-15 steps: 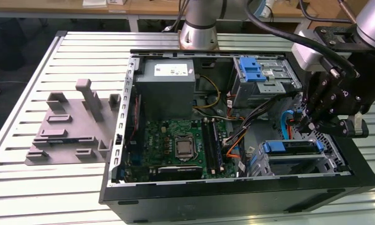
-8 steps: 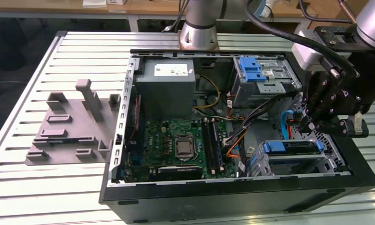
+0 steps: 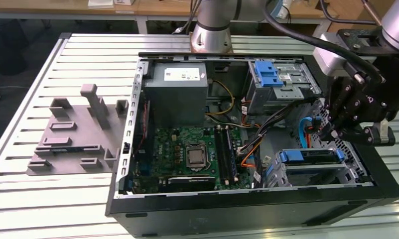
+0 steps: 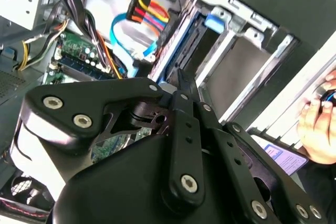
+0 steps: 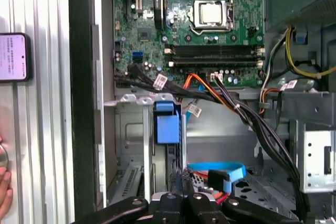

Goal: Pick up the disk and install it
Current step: 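Insert the first disk wire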

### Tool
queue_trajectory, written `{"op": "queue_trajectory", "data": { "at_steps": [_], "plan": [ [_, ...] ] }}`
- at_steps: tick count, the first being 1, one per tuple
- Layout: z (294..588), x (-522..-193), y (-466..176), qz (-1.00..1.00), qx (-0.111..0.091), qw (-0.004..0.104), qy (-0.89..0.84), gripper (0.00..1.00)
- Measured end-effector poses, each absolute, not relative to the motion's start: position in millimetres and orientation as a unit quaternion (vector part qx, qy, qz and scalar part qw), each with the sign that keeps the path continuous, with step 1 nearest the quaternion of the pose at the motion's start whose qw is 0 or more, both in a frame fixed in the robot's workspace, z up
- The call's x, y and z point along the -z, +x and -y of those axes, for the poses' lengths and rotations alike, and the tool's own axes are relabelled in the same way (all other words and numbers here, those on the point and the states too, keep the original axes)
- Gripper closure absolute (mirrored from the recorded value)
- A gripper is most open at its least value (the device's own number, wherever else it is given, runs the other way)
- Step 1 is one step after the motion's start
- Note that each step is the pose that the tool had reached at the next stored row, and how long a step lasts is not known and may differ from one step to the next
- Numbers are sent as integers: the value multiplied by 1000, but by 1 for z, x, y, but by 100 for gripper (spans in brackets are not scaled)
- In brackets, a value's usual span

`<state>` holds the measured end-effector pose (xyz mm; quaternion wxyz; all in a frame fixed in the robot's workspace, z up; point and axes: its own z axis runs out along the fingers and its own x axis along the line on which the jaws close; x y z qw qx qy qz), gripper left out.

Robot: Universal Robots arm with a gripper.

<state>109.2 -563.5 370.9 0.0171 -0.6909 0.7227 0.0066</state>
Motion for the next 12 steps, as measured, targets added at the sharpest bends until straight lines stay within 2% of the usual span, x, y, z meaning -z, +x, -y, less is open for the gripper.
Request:
{"op": "queue_trajectory", "data": {
  "at_steps": [9,12],
  "plan": [
    [550,-369,121,-723,-6,18,-691,89],
    [546,-368,121,-723,-1,23,-691,89]
  ]
}}
